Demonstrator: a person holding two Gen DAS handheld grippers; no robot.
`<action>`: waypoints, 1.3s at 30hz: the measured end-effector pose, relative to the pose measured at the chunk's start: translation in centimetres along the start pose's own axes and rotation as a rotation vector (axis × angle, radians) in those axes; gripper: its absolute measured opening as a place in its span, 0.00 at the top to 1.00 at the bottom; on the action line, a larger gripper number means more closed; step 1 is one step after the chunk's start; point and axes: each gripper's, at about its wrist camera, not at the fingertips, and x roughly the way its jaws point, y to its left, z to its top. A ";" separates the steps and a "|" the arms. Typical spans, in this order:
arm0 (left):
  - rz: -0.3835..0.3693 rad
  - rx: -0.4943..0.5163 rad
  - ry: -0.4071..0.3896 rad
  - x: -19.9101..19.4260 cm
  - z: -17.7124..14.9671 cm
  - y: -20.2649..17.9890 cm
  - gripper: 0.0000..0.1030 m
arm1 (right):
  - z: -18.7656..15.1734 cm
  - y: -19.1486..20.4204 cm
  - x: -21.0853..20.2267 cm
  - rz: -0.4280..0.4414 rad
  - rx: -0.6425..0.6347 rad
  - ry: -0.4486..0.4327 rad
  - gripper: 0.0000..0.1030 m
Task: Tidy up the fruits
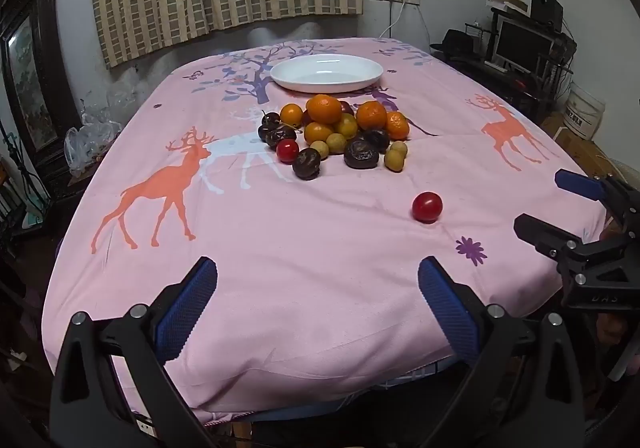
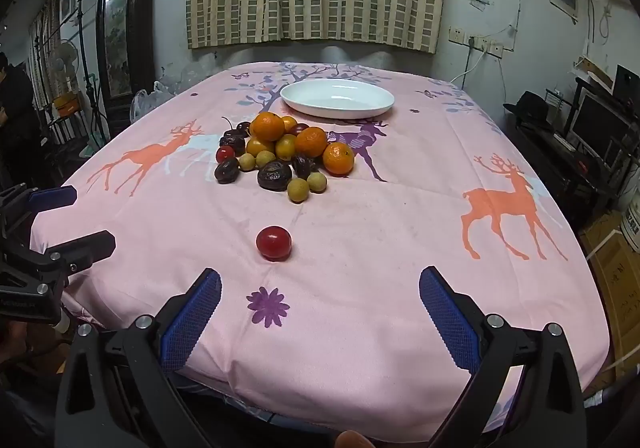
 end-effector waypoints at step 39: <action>0.012 -0.011 -0.009 0.0 -0.2 0.5 0.04 | 0.1 0.1 -0.2 -0.001 -0.002 -0.005 0.04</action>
